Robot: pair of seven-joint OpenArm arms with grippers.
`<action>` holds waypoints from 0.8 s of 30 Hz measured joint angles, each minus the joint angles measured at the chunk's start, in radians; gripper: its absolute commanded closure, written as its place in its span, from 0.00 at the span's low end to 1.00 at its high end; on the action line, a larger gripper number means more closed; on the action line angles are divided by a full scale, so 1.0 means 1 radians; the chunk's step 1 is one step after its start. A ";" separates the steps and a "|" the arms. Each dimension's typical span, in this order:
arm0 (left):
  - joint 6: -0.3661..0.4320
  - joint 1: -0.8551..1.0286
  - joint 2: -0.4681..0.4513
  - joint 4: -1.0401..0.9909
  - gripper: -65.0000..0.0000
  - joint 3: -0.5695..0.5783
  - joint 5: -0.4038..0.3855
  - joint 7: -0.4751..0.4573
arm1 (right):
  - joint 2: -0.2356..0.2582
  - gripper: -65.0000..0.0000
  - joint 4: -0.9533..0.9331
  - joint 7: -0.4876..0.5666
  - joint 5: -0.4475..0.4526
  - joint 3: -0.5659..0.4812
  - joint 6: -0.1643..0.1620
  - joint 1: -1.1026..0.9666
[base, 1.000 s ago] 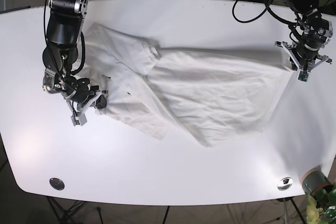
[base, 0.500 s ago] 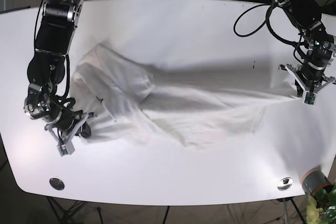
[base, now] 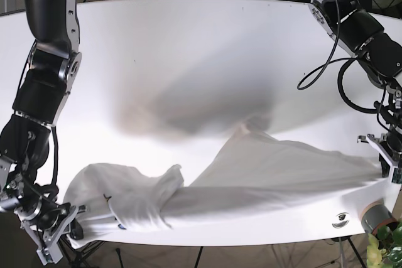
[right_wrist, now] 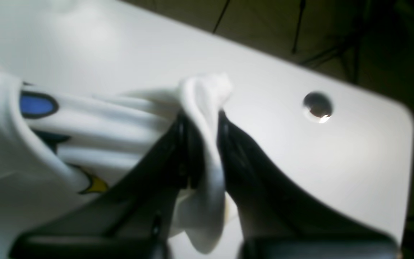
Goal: Fold the T-shirt properly
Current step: 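Lift the T-shirt with both grippers and lay it back on the table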
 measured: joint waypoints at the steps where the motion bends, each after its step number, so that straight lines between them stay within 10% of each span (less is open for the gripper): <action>1: -0.002 -0.020 -0.014 0.000 1.00 0.021 -0.004 0.003 | 0.003 0.97 0.000 -0.032 -0.001 0.000 0.001 0.037; 12: -0.003 -0.187 -0.068 0.002 1.00 0.056 -0.013 0.065 | 0.020 0.97 0.003 -0.068 0.010 -0.047 -0.002 0.214; 24: -0.002 -0.059 -0.056 -0.065 1.00 0.053 -0.024 0.061 | 0.014 0.97 0.096 -0.077 0.005 0.009 -0.002 -0.079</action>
